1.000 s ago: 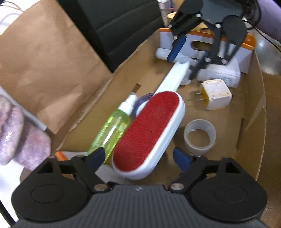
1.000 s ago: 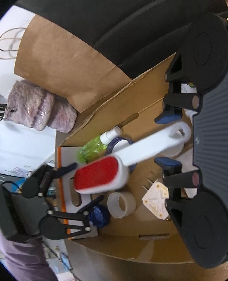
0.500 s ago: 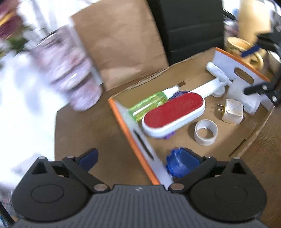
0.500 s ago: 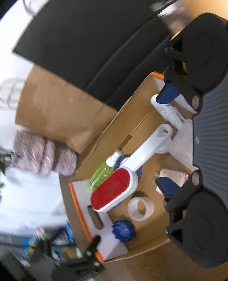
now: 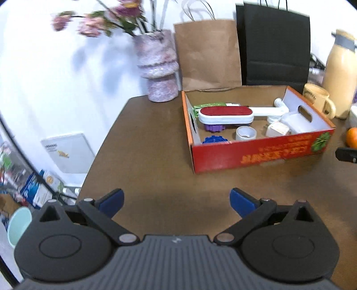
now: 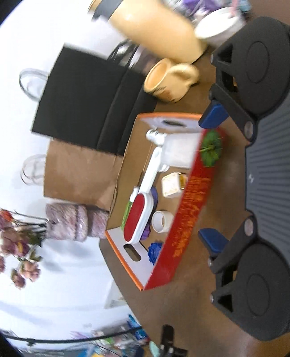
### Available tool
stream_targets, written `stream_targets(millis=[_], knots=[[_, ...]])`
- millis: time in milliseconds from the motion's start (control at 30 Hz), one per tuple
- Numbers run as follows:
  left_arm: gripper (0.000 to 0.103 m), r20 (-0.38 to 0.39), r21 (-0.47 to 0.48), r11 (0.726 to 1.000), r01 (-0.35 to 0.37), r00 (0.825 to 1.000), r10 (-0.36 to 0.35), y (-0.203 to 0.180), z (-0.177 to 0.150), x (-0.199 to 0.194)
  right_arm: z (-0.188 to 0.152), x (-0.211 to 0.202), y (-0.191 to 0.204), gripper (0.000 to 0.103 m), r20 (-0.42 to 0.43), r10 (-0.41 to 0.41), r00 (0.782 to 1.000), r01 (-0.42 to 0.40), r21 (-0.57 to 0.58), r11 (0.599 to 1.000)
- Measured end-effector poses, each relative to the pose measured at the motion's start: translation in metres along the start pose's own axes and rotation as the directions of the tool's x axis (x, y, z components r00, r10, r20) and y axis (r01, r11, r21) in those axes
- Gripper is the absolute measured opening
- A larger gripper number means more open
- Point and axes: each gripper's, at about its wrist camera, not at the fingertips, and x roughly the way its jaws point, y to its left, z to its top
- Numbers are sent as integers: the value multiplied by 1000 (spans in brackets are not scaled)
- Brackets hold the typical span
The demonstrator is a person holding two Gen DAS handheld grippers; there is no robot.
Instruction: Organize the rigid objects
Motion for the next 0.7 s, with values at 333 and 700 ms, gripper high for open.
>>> stream_targets(millis=[333, 700], knots=[[103, 120, -104, 994, -13, 992, 25, 9, -93, -119, -86, -122, 21, 103, 111, -98, 989, 83, 128, 988], [103, 241, -139, 990, 4, 970, 30, -19, -192, -248, -181, -252, 73, 103, 130, -107, 986, 76, 225, 971]])
